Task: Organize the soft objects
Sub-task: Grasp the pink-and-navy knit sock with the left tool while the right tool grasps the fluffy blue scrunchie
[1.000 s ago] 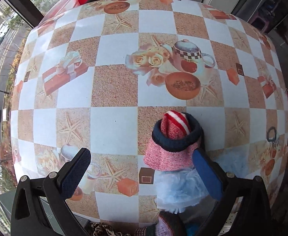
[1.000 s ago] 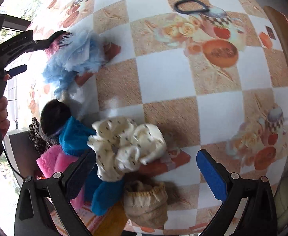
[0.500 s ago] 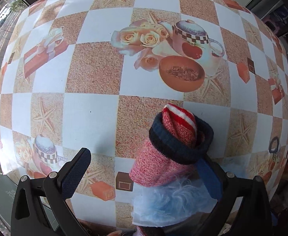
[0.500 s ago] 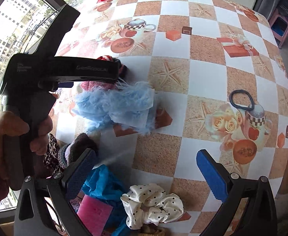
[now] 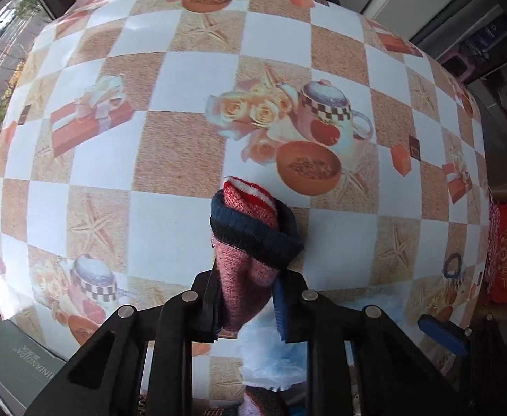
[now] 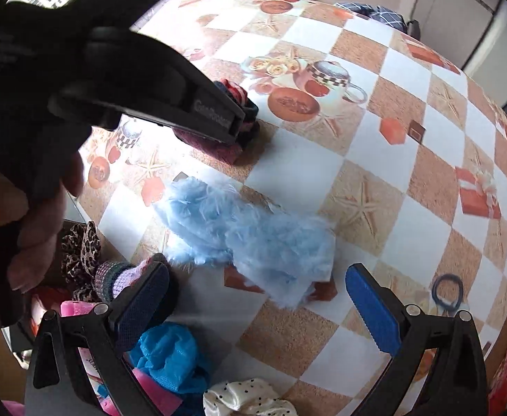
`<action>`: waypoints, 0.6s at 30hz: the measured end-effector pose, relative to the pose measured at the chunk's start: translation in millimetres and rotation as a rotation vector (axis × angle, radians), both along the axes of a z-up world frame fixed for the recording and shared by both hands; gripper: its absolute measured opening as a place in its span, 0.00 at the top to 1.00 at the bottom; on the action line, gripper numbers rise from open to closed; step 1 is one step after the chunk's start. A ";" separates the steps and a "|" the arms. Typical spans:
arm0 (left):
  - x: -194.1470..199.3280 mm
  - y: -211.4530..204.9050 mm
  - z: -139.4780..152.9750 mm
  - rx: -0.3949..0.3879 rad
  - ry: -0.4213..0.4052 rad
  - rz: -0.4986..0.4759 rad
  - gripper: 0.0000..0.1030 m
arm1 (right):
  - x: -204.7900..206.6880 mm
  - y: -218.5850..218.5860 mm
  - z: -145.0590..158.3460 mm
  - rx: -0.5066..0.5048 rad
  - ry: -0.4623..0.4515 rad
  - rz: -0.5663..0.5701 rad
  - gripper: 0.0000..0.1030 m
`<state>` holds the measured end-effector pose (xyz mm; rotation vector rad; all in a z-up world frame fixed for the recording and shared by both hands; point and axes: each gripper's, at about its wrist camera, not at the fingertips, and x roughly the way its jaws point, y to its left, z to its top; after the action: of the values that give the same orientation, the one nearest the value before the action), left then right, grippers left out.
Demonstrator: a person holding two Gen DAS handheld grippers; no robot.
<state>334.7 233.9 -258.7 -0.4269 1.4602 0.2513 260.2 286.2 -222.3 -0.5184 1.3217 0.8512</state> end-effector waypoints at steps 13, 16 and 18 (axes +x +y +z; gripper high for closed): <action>-72.9 115.2 19.3 -0.004 0.010 0.048 0.76 | 6.5 45.8 -48.2 -0.106 -0.040 0.101 0.26; -83.8 129.3 22.7 -0.014 0.012 0.043 0.75 | 9.5 41.2 -43.6 -0.086 -0.041 0.093 0.63; -86.3 144.4 26.4 -0.008 0.010 0.037 0.75 | 14.4 34.9 -39.8 -0.063 0.005 0.049 0.73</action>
<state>248.3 378.3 -232.3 -0.4595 1.4641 0.2773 274.6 321.1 -262.2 -0.6008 1.3485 0.8539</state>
